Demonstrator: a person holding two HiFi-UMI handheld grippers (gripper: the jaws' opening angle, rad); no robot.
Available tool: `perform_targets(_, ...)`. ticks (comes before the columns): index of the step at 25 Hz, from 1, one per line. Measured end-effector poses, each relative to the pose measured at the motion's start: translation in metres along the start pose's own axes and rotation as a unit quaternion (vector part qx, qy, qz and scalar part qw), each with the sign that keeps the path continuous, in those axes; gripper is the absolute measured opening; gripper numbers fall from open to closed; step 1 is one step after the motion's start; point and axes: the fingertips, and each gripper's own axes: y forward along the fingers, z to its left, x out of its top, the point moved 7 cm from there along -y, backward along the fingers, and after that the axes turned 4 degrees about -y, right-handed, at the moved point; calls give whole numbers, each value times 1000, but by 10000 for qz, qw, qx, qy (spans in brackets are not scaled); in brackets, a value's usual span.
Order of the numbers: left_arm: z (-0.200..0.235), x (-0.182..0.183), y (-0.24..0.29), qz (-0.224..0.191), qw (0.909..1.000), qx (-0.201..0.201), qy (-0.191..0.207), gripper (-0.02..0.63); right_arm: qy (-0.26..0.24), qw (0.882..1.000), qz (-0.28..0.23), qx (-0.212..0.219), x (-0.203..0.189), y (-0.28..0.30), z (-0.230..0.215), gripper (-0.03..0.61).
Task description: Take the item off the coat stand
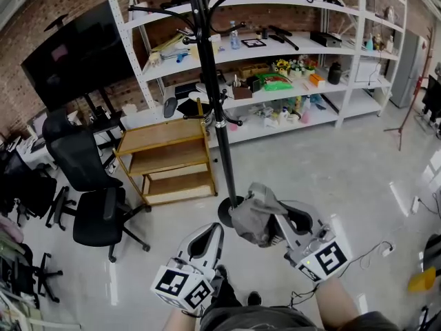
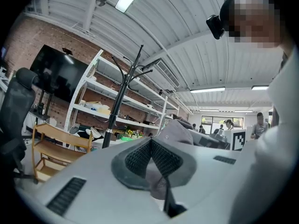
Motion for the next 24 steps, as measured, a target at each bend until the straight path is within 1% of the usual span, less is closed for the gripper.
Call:
perform_targets(9,-8,-5,-17,2,10000,67,-55,8,21,9999,-17,153,1,-8,18,26)
perform_targets(16,-10,-13,-23,-27,9999,51,-90,8,31,9999,-27,159,-3,-14,23,26)
perform_targets(21,-4,-10,-25,-19,10000,-6,-73,8,-1,9998,31,221,0,-6,28,26)
perform_targets(24,-2,-7,-24,41,9999,31,-122,8,38,9997,41,221,2,-5,28,26)
